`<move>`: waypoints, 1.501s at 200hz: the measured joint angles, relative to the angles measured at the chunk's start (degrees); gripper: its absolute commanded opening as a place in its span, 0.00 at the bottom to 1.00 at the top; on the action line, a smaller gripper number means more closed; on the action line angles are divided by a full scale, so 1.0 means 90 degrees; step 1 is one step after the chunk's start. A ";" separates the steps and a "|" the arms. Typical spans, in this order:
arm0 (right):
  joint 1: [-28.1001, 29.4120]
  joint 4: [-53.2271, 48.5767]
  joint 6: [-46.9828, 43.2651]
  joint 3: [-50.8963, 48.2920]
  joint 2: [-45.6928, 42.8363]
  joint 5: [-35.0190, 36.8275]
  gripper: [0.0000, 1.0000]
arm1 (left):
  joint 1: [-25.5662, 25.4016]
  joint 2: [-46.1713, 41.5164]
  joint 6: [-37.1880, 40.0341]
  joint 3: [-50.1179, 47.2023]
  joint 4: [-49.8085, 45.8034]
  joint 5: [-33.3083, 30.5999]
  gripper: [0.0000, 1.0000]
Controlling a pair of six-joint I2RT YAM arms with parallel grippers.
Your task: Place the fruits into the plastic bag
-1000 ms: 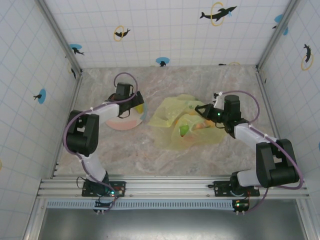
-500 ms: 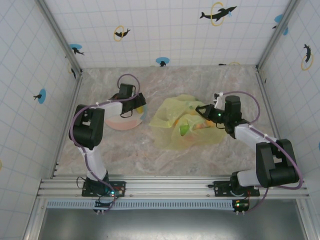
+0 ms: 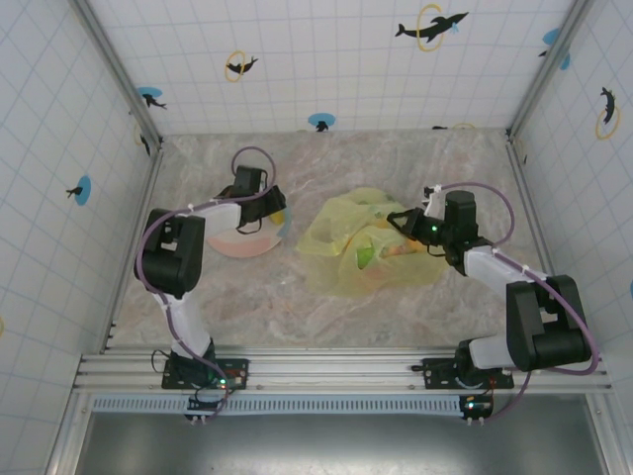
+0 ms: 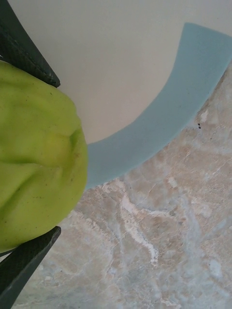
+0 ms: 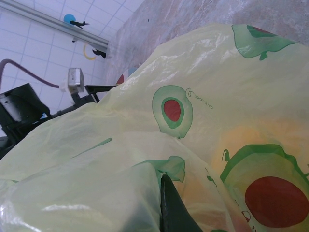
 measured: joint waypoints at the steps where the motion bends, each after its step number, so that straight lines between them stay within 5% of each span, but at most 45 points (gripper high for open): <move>1: 0.0000 -0.0002 0.0002 -0.0002 0.0000 0.0002 0.00 | 0.0000 -0.0036 0.0000 -0.0029 0.0002 0.0002 0.69; 67: 0.0000 -0.0002 0.0002 -0.0002 0.0002 0.0002 0.00 | -0.0185 -0.2977 -0.0112 -0.2263 0.0248 0.0488 0.68; 126: 0.0000 -0.0002 0.0007 -0.0002 0.0002 0.0002 0.00 | -0.2042 -0.4923 0.0175 -0.2837 -0.0942 0.0415 0.67; 182: 0.0012 -0.0005 0.0032 -0.0012 0.0000 0.0010 0.00 | -0.3274 -0.4607 0.0551 -0.2771 -0.1457 0.0386 0.67; 300: 0.0012 -0.0005 0.0024 -0.0151 -0.0085 0.0027 0.00 | -0.3366 -0.1967 0.1188 -0.0607 -0.1173 0.0284 0.70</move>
